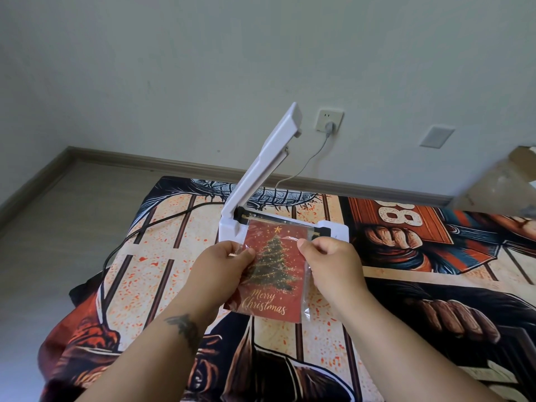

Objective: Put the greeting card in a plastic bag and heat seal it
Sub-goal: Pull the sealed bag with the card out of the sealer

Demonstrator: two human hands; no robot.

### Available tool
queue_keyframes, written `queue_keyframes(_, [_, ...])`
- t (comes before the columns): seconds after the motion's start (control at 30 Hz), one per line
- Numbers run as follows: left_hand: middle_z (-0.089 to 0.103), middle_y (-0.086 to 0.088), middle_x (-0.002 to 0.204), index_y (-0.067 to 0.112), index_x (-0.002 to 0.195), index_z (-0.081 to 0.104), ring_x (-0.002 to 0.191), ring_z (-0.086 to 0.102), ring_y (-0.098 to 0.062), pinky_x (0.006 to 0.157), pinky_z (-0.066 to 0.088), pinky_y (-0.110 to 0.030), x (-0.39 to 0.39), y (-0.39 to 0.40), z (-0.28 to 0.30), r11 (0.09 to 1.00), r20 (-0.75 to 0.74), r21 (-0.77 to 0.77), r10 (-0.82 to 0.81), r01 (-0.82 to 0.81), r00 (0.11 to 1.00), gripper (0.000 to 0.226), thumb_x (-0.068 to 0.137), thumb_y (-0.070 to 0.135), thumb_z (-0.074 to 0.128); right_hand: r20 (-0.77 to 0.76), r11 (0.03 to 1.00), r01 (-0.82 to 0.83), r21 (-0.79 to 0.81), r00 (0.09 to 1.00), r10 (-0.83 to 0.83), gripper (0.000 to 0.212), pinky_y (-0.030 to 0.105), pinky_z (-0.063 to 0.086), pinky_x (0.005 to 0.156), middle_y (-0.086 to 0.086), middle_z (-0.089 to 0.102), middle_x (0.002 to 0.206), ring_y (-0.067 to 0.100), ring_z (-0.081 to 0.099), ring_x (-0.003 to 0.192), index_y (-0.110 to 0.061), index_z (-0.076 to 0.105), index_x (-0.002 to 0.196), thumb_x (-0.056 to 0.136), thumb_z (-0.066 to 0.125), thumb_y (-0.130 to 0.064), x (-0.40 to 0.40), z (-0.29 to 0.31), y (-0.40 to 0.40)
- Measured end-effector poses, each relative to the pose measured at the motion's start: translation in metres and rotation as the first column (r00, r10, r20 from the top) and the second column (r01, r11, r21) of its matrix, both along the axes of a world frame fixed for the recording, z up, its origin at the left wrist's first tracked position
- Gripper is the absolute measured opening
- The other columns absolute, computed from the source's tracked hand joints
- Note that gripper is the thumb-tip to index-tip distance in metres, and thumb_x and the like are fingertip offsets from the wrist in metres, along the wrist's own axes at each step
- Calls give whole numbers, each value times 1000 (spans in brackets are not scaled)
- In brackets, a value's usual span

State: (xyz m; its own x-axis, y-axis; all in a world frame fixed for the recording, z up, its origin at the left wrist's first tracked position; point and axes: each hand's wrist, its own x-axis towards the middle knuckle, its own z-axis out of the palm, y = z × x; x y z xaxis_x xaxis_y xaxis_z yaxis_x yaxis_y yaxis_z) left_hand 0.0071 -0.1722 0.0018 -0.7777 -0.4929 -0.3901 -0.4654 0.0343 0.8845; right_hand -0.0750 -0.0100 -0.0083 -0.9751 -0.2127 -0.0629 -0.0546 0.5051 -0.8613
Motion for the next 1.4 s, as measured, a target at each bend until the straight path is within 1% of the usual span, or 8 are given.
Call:
queue_keyframes(0.27, [76,-8,79,13,86,68,60,74,-19,45,54,-25,-2,-1,-5,1000,17,-2,6,-6,1000,21,91,33,63,-59,1000,-29,-11,998,29,40,35,42,56,18,67,66,37,60,61,-8,64,68,87,57,-42,2,6,-1])
queue_keyframes(0.57, [74,-5,80,12,86,68,68,68,-18,53,43,-26,0,3,5,1000,24,-14,4,-3,1000,28,94,36,56,-62,998,-46,-47,997,43,39,38,46,52,17,66,64,27,58,52,-10,65,68,87,57,-43,5,18,2])
queue_keyframes(0.77, [68,1,70,16,77,67,59,59,-12,52,40,-24,1,11,10,996,-57,61,-56,60,997,15,90,17,59,-73,999,-5,-42,997,2,43,27,30,48,-8,39,39,8,34,39,-10,57,59,87,60,-42,0,21,26])
queue_keyframes(0.87, [70,5,63,16,79,67,53,63,-5,47,44,-15,1,18,13,987,-107,117,-95,108,990,17,90,7,59,-52,998,16,-62,998,-20,37,27,37,51,-9,51,46,6,43,42,-14,65,66,86,59,-44,0,28,39])
queue_keyframes(1.03, [70,-1,72,12,88,68,73,63,-24,76,47,-44,0,31,18,975,-183,171,-110,142,977,9,92,11,59,126,994,6,-107,992,8,39,26,43,61,-16,66,60,-2,56,53,-27,69,76,73,60,-64,9,40,66])
queue_keyframes(1.13, [69,9,63,21,80,67,64,60,-14,68,44,-34,-1,40,22,978,-206,169,-86,122,975,15,91,13,60,257,992,-81,-101,961,105,53,27,46,68,-11,75,85,5,66,78,-33,69,83,53,63,-75,17,39,85])
queue_keyframes(1.3, [72,9,66,20,86,67,66,62,-13,62,43,-30,-2,55,28,987,-227,141,-36,70,973,10,91,15,61,284,969,-112,-222,943,174,22,23,49,59,10,72,84,11,65,67,-26,69,83,74,71,-46,28,37,102])
queue_keyframes(1.4, [75,8,70,19,90,67,68,65,-12,66,44,-32,-2,64,29,989,-241,140,-20,55,970,9,92,15,60,217,970,-107,-216,964,155,10,25,45,58,1,66,61,11,63,61,-25,65,76,85,65,-23,31,34,110])
